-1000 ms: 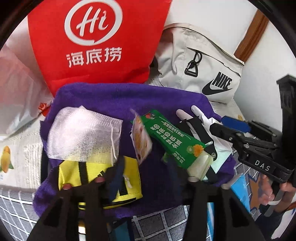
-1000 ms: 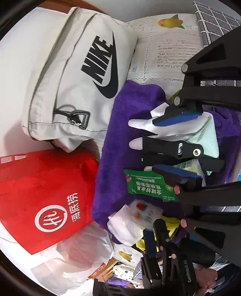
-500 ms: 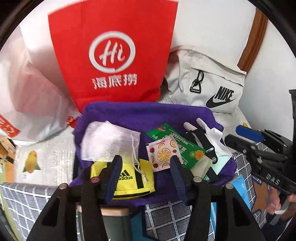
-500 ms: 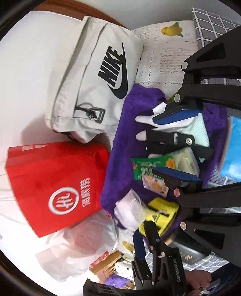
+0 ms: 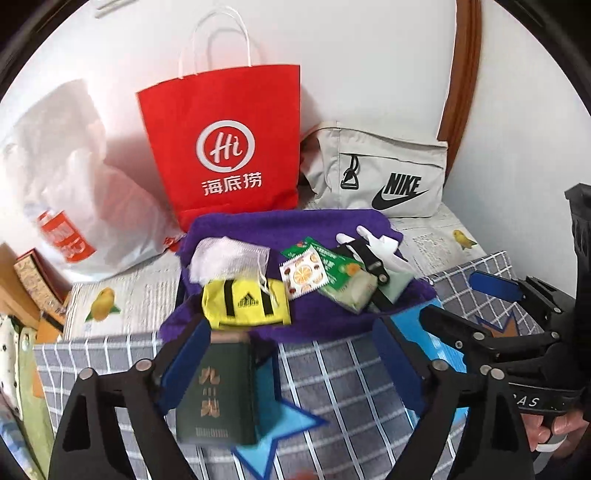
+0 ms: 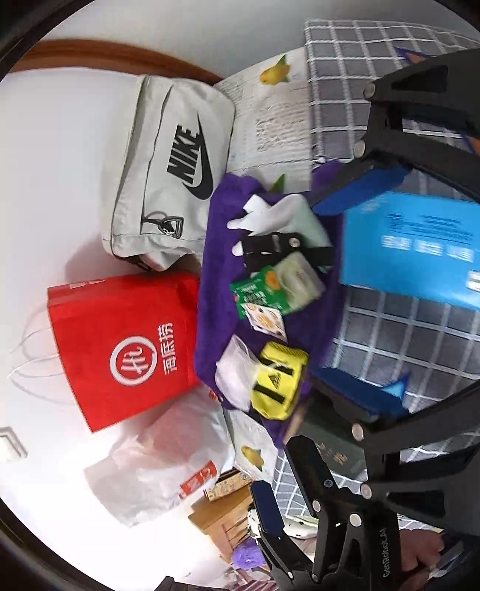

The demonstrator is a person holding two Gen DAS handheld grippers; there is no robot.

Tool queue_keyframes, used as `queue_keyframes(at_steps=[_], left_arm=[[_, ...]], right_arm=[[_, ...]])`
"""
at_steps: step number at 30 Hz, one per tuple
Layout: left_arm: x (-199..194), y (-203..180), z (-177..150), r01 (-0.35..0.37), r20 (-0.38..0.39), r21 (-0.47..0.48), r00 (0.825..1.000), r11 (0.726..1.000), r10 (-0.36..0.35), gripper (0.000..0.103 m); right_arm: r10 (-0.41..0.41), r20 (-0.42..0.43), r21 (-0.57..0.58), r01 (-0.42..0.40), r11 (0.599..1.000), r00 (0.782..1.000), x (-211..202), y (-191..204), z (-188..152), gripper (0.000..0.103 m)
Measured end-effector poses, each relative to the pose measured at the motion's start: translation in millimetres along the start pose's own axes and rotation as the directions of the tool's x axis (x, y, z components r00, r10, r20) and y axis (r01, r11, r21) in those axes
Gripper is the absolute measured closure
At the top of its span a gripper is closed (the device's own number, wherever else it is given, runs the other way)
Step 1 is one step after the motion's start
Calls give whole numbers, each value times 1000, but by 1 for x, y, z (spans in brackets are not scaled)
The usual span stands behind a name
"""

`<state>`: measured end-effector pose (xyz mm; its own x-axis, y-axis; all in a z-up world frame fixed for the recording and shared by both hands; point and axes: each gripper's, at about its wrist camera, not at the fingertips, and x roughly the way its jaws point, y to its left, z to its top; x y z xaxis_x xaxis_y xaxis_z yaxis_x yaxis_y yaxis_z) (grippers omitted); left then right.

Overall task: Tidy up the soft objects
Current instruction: 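Withdraw both grippers from the towel back over the bed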

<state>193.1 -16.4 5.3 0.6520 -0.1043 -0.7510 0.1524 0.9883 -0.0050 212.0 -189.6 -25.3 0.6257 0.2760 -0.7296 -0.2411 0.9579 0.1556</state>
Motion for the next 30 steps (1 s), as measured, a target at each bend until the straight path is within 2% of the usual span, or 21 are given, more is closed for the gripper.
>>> queue_keyframes(at_steps=[3, 5, 9, 13, 16, 30], left_arm=[[-17, -1, -22, 9, 2, -24, 1000, 1000, -9, 12], [-26, -1, -39, -10, 0, -36, 1000, 999, 10, 12], [-43, -2, -66, -53, 5, -54, 999, 997, 53, 12], [-61, -8, -87, -53, 17, -79, 998, 996, 54, 12], [-73, -14, -101, -80, 30, -76, 996, 994, 82, 12], [-100, -27, -127, -129, 47, -91, 990, 988, 133, 12]], right_arm=[[-23, 18, 2, 23, 1000, 1000, -21, 6, -19, 11], [-24, 15, 14, 24, 1000, 1000, -31, 8, -32, 9], [-8, 3, 33, 8, 999, 1000, -49, 11, -58, 8], [-23, 9, 5, 23, 1000, 1000, -66, 21, -82, 8], [-14, 18, -7, 14, 1000, 1000, -78, 27, -96, 8], [-27, 56, -30, 29, 999, 998, -106, 34, -124, 7]])
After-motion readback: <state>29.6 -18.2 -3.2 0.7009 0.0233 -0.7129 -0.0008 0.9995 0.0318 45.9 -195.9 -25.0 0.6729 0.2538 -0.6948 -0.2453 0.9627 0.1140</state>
